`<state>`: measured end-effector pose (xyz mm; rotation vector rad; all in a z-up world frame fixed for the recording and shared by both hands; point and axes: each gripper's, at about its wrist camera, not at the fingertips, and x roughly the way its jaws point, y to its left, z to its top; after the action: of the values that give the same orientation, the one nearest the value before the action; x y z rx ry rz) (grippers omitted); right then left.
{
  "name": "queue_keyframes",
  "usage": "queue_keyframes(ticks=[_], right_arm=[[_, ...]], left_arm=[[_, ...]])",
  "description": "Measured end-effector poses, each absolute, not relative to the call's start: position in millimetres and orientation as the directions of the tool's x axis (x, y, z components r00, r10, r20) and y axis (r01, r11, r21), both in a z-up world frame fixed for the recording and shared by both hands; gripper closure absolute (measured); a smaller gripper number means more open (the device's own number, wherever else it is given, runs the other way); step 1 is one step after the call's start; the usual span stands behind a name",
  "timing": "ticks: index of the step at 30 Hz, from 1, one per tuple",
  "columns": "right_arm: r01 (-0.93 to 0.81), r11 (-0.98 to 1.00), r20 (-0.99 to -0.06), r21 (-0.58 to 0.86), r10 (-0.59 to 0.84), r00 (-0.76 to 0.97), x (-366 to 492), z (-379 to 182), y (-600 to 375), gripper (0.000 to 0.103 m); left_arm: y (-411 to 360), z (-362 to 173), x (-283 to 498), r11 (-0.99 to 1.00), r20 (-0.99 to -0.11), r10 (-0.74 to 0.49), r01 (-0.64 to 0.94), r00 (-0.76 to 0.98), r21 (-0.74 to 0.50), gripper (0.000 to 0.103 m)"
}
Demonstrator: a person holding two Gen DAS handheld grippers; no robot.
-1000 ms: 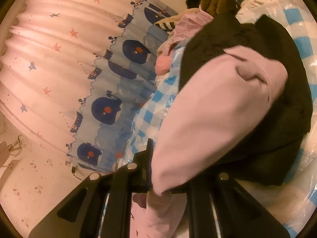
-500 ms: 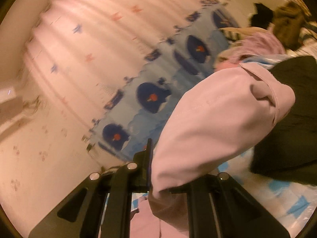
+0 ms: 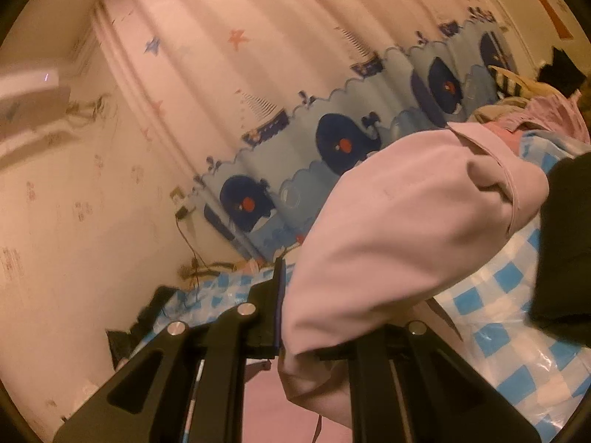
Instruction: Fold large clothes
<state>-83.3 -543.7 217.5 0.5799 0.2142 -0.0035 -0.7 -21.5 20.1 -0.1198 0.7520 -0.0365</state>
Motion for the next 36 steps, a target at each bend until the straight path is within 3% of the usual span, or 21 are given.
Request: queue_keyframes(ticks=[11, 24, 36], right_arm=[[-0.017, 0.937, -0.314, 0.348, 0.134, 0.94, -28.1, 188.7, -422.2, 0.09], [-0.062, 0.984, -0.501, 0.165, 0.138, 0.855, 26.3, 98.9, -317.6, 0.09], [-0.105, 0.994, -0.675, -0.042, 0.05, 0.736, 52.1, -2.9, -252.1, 0.09]], left_arm=[[2.4, 23.3, -0.5, 0.989, -0.683, -0.069, -0.038, 0.727, -0.14, 0.014], [31.3, 26.1, 0.1, 0.979, -0.692, -0.074, -0.079, 0.718, -0.187, 0.014], [52.4, 24.8, 2.4, 0.959, -0.703, -0.103, -0.116, 0.703, -0.257, 0.014]])
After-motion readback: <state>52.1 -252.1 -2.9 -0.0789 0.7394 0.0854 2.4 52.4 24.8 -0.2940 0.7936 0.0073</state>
